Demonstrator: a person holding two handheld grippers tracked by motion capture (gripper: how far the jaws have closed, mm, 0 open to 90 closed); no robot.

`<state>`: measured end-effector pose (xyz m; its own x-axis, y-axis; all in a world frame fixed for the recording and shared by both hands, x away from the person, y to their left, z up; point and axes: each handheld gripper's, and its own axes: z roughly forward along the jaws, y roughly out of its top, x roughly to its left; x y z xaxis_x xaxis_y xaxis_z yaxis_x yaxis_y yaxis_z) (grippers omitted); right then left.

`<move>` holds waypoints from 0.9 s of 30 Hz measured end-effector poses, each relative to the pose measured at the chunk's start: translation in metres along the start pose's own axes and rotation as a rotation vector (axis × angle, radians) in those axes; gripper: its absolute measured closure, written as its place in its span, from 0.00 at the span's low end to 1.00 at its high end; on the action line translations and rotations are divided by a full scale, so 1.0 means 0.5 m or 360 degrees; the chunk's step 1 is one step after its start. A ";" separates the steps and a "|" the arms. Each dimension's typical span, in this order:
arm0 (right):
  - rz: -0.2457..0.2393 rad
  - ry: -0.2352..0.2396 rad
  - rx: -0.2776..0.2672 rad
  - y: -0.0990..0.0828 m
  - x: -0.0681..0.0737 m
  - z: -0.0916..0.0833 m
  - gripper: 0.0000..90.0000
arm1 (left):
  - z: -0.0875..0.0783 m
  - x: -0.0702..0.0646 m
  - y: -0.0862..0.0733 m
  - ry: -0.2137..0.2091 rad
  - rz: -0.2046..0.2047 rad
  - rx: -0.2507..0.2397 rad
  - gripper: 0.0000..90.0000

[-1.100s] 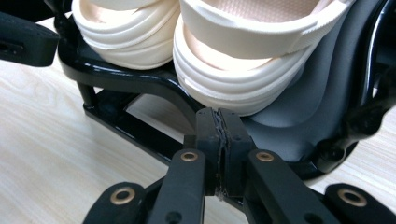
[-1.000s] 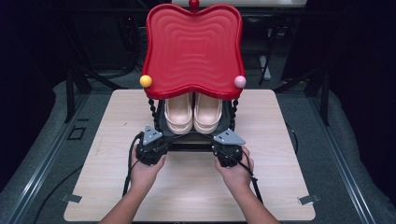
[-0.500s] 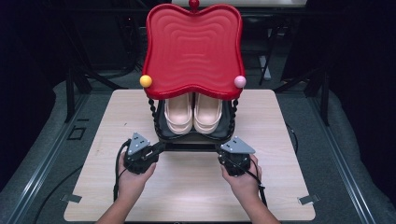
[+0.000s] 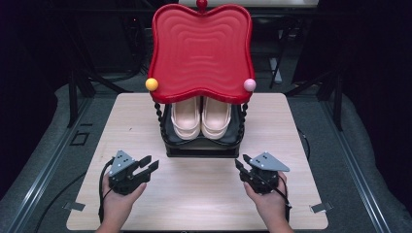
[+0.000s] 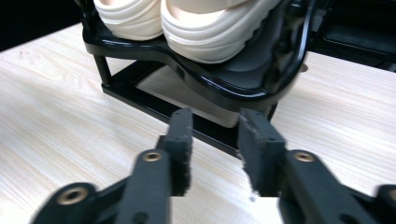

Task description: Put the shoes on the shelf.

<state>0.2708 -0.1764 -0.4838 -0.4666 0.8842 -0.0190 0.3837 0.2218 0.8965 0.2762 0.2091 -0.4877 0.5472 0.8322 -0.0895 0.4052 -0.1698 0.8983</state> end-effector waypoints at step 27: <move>0.0009 0.0103 0.0181 -0.136 -0.023 -0.018 0.42 | -0.046 0.027 -0.143 0.0023 0.0049 0.0211 0.50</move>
<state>0.2430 -0.2052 -0.5404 -0.5131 0.8582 0.0179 0.4726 0.2650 0.8405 0.2378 0.2444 -0.5435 0.5505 0.8330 -0.0557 0.4822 -0.2628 0.8357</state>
